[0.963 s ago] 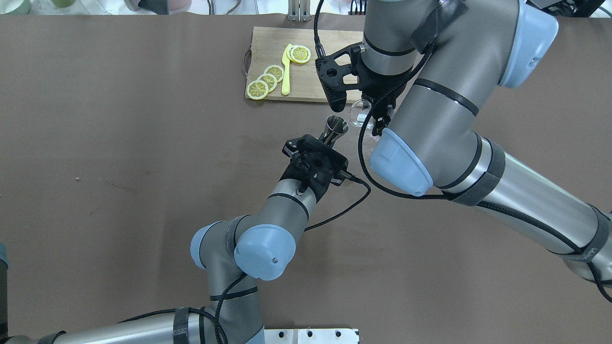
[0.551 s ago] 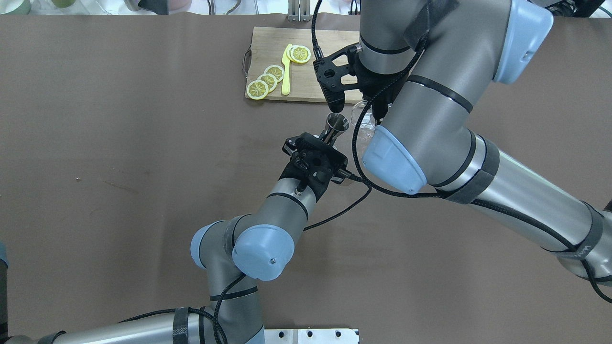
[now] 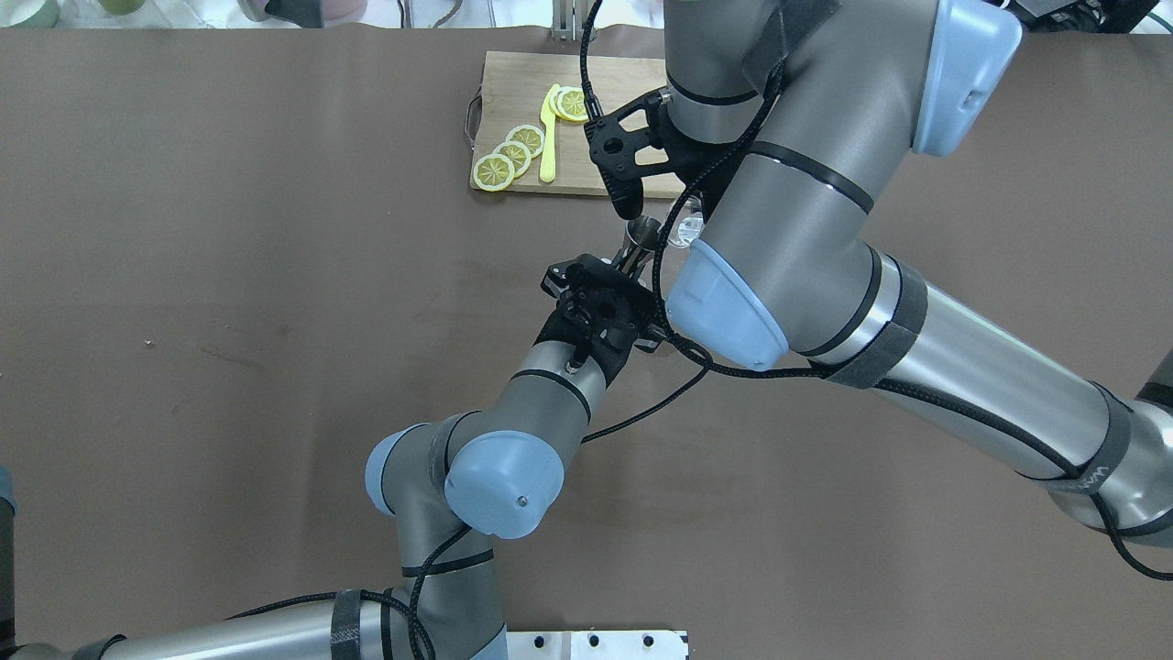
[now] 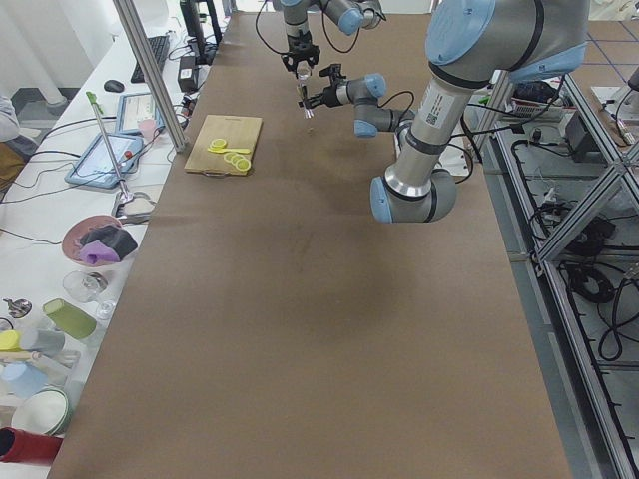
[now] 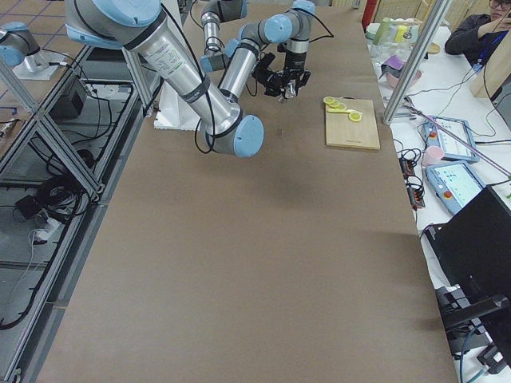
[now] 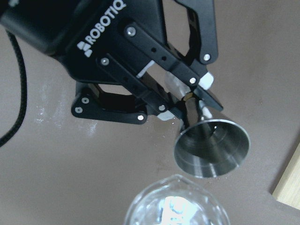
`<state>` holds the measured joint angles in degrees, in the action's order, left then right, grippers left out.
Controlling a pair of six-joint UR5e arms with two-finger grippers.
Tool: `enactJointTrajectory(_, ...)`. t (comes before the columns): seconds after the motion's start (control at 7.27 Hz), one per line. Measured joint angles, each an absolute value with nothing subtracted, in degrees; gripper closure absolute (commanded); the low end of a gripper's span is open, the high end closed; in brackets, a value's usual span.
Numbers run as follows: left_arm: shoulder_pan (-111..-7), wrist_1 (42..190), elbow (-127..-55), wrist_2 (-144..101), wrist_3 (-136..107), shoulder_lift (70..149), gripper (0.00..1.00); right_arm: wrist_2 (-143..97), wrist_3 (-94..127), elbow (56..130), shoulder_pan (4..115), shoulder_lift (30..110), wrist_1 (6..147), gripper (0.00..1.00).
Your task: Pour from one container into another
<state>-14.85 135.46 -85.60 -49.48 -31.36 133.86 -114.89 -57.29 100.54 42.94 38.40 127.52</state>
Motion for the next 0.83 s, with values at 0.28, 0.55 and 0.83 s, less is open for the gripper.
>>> enactJointTrajectory(0.28, -14.85, 135.44, -85.61, -49.48, -31.27, 133.86, 1.0, -113.43, -59.03, 100.69, 42.6, 37.92, 129.33, 1.0)
enactJointTrajectory(0.55, -14.85, 135.44, -85.61, -49.48, -31.21, 133.86, 1.0, -112.07, -60.11, 100.43, 41.88, 37.14, 130.45, 1.0)
enactJointTrajectory(0.83, -14.85, 135.44, -85.61, -49.48, -31.2, 133.86, 1.0, -111.3, -60.46, 99.28, 41.32, 36.14, 131.12, 1.0)
